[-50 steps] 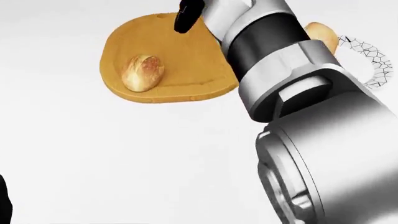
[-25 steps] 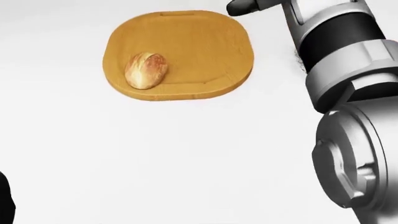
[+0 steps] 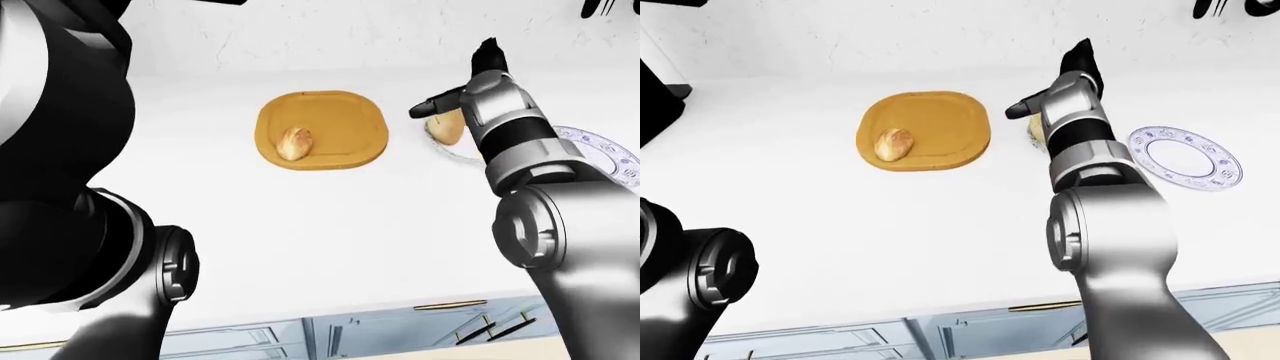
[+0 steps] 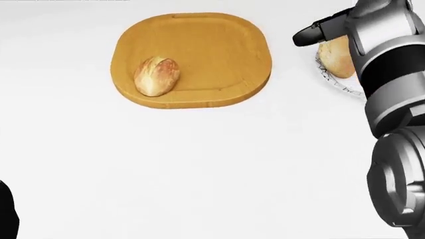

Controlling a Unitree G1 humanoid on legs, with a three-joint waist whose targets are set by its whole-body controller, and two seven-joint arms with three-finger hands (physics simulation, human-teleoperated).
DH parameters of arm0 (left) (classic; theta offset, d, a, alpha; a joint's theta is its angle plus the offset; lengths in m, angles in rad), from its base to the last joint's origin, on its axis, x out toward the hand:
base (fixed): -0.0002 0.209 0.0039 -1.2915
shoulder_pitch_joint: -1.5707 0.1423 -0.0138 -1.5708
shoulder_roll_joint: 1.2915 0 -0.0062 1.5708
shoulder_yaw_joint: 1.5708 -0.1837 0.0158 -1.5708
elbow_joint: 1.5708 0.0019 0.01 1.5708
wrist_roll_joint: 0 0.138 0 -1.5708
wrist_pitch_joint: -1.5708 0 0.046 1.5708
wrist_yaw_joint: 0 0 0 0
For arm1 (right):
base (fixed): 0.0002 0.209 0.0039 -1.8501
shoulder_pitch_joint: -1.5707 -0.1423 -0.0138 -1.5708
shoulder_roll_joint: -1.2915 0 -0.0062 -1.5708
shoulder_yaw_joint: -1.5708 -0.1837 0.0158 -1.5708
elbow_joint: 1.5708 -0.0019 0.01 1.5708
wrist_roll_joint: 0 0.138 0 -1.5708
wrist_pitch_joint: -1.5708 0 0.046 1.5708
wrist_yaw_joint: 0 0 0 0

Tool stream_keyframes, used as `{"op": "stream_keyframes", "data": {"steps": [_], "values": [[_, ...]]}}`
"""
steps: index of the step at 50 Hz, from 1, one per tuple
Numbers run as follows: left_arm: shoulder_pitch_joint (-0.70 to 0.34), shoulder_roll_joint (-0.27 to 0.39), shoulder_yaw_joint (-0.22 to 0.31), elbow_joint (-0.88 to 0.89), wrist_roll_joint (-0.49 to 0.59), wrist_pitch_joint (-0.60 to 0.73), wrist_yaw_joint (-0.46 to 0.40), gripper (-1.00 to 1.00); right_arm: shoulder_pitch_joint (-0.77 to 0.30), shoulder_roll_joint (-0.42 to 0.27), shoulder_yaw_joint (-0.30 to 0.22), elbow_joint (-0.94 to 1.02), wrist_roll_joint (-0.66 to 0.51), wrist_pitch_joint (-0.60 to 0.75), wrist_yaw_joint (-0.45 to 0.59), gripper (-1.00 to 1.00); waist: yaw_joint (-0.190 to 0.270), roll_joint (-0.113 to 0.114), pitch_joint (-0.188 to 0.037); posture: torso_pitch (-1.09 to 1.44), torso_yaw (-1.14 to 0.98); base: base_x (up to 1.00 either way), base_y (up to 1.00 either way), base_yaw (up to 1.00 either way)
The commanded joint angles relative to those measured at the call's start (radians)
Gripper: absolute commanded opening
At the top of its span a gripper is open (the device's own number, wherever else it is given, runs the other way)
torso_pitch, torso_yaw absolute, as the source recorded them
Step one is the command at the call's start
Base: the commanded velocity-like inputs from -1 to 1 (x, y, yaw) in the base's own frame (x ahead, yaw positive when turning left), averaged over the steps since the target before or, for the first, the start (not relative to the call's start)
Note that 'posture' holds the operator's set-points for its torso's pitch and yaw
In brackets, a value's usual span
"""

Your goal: Place all breads on the cutting board.

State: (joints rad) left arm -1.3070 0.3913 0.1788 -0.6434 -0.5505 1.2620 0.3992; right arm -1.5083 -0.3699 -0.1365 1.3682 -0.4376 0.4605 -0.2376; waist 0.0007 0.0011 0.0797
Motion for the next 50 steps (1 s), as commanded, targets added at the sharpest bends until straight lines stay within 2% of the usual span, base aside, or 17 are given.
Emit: {"op": "stream_keyframes", "data": {"steps": [1, 13, 17, 24, 38, 50], "values": [[-0.028, 0.008, 0.009, -0.002, 0.008, -0.024, 0.0, 1.0, -0.03, -0.014, 0.011, -0.042, -0.025, -0.029, 0.007, 1.0, 0.001, -0.003, -0.032, 0.0, 0.0, 0.0, 0.0, 0.0], [-0.02, 0.008, 0.005, 0.001, 0.018, -0.035, -0.009, 1.0, 0.015, -0.067, 0.005, -0.049, -0.041, -0.069, 0.08, 1.0, 0.003, -0.006, -0.033, 0.0, 0.0, 0.0, 0.0, 0.0], [-0.024, 0.005, 0.004, -0.004, 0.02, -0.026, -0.007, 1.0, 0.028, -0.091, 0.003, -0.054, -0.037, -0.149, 0.15, 1.0, 0.003, -0.007, -0.033, 0.0, 0.0, 0.0, 0.0, 0.0], [-0.02, -0.001, -0.003, 0.0, 0.033, -0.031, -0.016, 1.0, 0.045, -0.134, -0.004, -0.06, -0.027, -0.204, 0.245, 1.0, 0.002, -0.01, -0.033, 0.0, 0.0, 0.0, 0.0, 0.0], [-0.022, -0.015, -0.008, -0.005, 0.06, -0.023, -0.033, 1.0, 0.086, -0.15, 0.023, -0.068, -0.063, -0.326, 0.418, 1.0, -0.001, -0.012, -0.035, 0.0, 0.0, 0.0, 0.0, 0.0], [-0.027, -0.022, -0.005, -0.008, 0.073, -0.013, -0.042, 1.0, 0.111, -0.137, 0.023, -0.061, -0.092, -0.353, 0.387, 1.0, -0.001, -0.011, -0.037, 0.0, 0.0, 0.0, 0.0, 0.0]]}}
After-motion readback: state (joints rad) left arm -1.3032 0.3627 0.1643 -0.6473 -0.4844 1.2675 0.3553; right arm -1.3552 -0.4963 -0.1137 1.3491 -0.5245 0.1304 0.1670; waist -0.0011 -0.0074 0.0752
